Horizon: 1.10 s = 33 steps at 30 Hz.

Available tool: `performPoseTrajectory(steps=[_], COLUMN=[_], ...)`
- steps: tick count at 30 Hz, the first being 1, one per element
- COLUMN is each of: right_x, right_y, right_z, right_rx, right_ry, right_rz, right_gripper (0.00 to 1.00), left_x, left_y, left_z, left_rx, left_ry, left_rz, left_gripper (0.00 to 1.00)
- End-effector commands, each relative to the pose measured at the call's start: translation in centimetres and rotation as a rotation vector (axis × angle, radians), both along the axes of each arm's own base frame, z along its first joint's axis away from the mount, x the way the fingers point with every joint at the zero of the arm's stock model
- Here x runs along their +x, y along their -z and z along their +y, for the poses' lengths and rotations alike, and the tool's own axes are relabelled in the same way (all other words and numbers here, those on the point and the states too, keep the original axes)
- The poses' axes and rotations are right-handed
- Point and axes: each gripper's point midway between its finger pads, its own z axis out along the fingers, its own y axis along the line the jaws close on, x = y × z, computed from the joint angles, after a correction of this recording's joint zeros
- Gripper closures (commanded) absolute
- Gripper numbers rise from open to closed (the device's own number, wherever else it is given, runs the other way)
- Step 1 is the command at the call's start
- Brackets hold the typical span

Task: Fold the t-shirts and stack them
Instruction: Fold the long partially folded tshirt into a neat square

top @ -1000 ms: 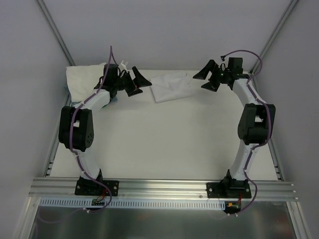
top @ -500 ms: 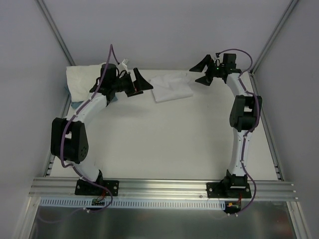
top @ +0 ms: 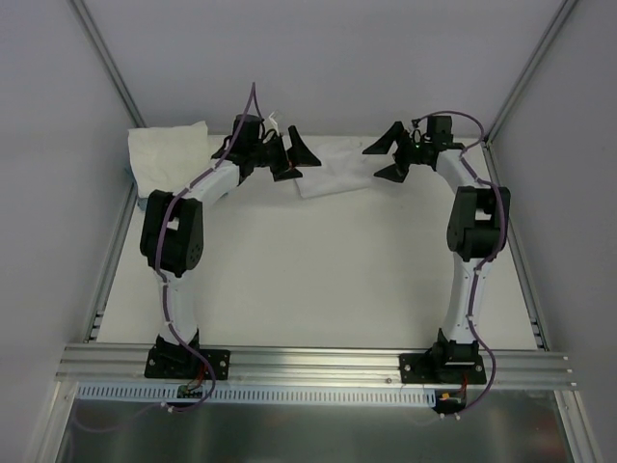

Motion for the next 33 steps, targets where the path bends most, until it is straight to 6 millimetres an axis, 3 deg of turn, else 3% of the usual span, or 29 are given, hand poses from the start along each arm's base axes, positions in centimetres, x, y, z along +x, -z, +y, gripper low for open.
performPoseTrajectory(steps=[1,5,9,13,22,25,27,33], right_x=[0.5,1.9,3.6,4.6,4.6,3.4,1.4,-6.9], right_y=[-5.4,-5.5,-4.3,-0.4,4.4,6.1,6.7,7.5], right_z=[3.5,5.5,6.9,7.7,8.3,7.5,6.7,4.7], right_rx=[0.044,0.092,0.146,0.181,0.157,0.070,-0.009,-0.195], right_ry=[-0.083,-0.106,-0.104,-0.085,-0.065,-0.044,-0.053,-0.143], right_rz=[-0.128,-0.116,-0.092,-0.018,0.061,0.137,0.179,0.274], right_gripper=[0.01,0.00,0.00,0.01,0.01,0.00,0.01,0.00], left_x=[1.0,-0.1,-1.6,-3.4,-5.5,-5.8,-5.9,-6.1], left_y=[-2.4,-1.7,-1.4,-0.9,-3.1,-4.3,-5.0,-7.3], left_z=[-1.7,-2.0,-1.7,-1.3,-0.5,-0.5,-0.5,-0.3], left_rx=[-0.074,-0.079,-0.078,-0.073,-0.047,-0.056,-0.061,-0.066], left_ry=[0.035,0.063,0.075,0.084,0.111,0.119,0.127,0.133], left_rz=[-0.054,-0.038,-0.036,-0.022,-0.064,-0.082,-0.090,-0.138], left_gripper=[0.01,0.01,0.01,0.01,0.01,0.01,0.01,0.01])
